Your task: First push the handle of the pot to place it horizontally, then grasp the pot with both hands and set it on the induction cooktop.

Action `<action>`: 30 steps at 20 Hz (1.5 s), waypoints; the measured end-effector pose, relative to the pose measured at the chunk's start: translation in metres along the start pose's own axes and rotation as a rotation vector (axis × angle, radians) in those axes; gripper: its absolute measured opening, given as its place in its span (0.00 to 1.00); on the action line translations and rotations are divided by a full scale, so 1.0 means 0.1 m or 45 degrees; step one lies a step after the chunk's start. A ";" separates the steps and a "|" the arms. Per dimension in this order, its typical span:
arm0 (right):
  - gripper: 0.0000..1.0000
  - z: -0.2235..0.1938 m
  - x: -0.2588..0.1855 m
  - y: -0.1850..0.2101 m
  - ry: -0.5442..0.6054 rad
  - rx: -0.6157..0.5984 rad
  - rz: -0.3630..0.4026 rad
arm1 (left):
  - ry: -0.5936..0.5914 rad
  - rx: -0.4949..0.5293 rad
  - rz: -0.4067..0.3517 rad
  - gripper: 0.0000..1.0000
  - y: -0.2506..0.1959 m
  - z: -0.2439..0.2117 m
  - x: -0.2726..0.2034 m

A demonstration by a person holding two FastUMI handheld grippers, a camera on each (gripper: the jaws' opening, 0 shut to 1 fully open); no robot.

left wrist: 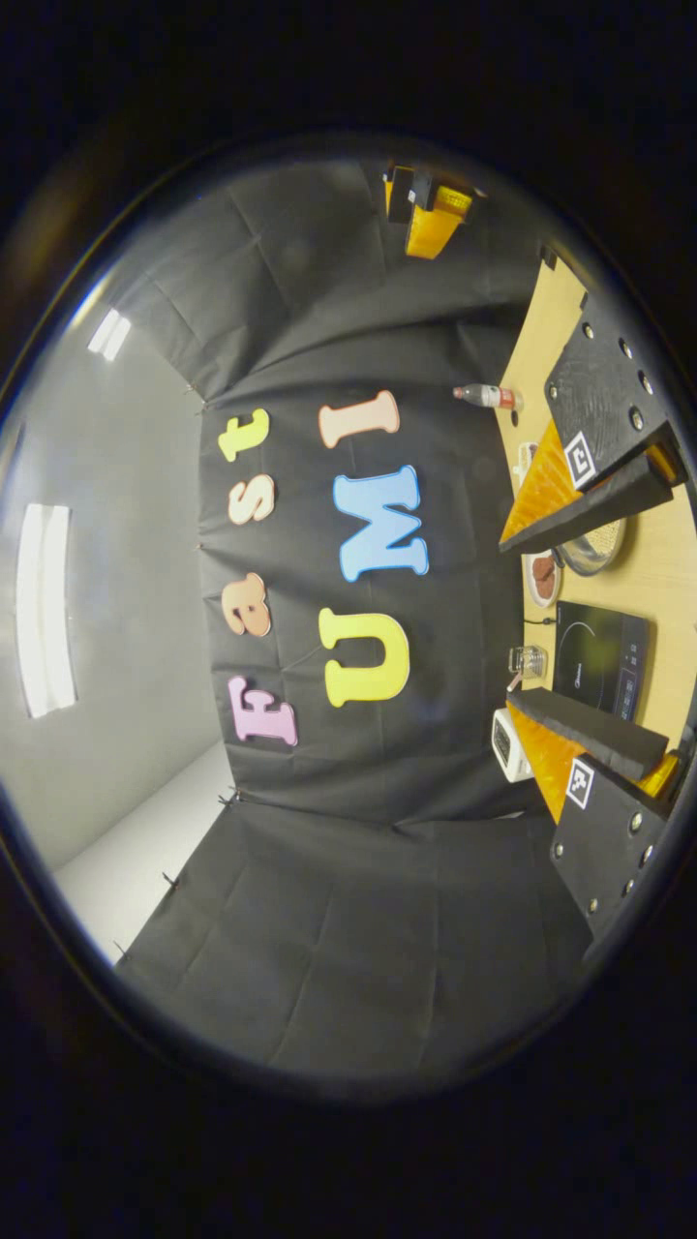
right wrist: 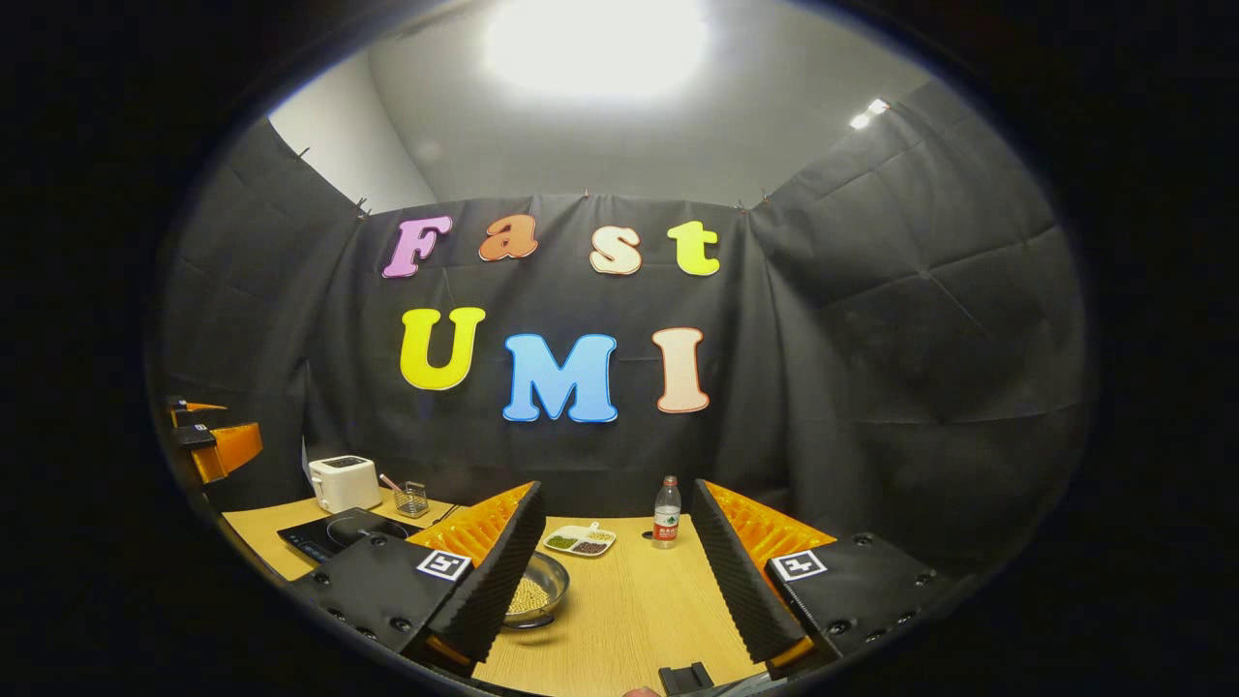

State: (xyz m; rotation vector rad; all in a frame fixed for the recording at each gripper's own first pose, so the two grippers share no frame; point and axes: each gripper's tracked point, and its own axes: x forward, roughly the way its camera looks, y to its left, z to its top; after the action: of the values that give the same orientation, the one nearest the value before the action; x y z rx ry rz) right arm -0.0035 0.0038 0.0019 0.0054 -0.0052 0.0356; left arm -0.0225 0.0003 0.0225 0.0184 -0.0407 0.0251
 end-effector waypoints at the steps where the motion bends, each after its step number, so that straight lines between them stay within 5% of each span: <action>1: 0.96 0.00 0.01 -0.01 0.002 0.002 -0.002 | -0.004 -0.003 -0.001 0.82 -0.01 0.01 0.01; 11: 0.96 -0.01 0.08 0.05 0.034 -0.009 0.008 | -0.031 -0.023 0.003 0.82 0.03 0.06 0.05; 13: 0.87 0.02 0.08 0.06 0.026 -0.015 0.011 | -0.033 -0.025 0.003 0.82 0.06 0.05 0.04; 15: 0.88 0.04 0.09 0.09 0.019 -0.019 0.012 | -0.035 -0.023 0.005 0.82 0.08 0.06 0.03; 16: 0.76 0.04 0.09 0.12 0.016 -0.020 0.017 | -0.036 -0.023 0.006 0.85 0.10 0.07 0.03; 18: 0.72 0.03 0.11 0.13 0.013 -0.034 0.006 | -0.038 -0.022 0.008 0.82 0.13 0.06 0.03; 20: 0.54 0.07 0.10 0.14 0.006 -0.040 0.000 | -0.038 -0.019 0.014 0.82 0.19 0.06 0.04; 23: 0.43 0.01 0.16 0.25 0.022 -0.042 0.032 | -0.041 -0.018 0.023 0.82 0.26 0.06 0.07; 28: 0.03 0.07 0.24 0.31 0.022 -0.054 0.013 | -0.047 -0.020 0.039 0.82 0.41 0.02 0.16; 30: 0.02 -0.02 0.25 0.46 0.033 -0.059 0.049 | -0.045 -0.025 0.044 0.82 0.51 0.01 0.20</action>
State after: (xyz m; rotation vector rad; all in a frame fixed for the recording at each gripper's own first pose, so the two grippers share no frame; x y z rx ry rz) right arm 0.0195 0.0510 -0.0002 -0.0415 0.0199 0.0743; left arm -0.0034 0.0514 0.0249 -0.0016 -0.0765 0.0592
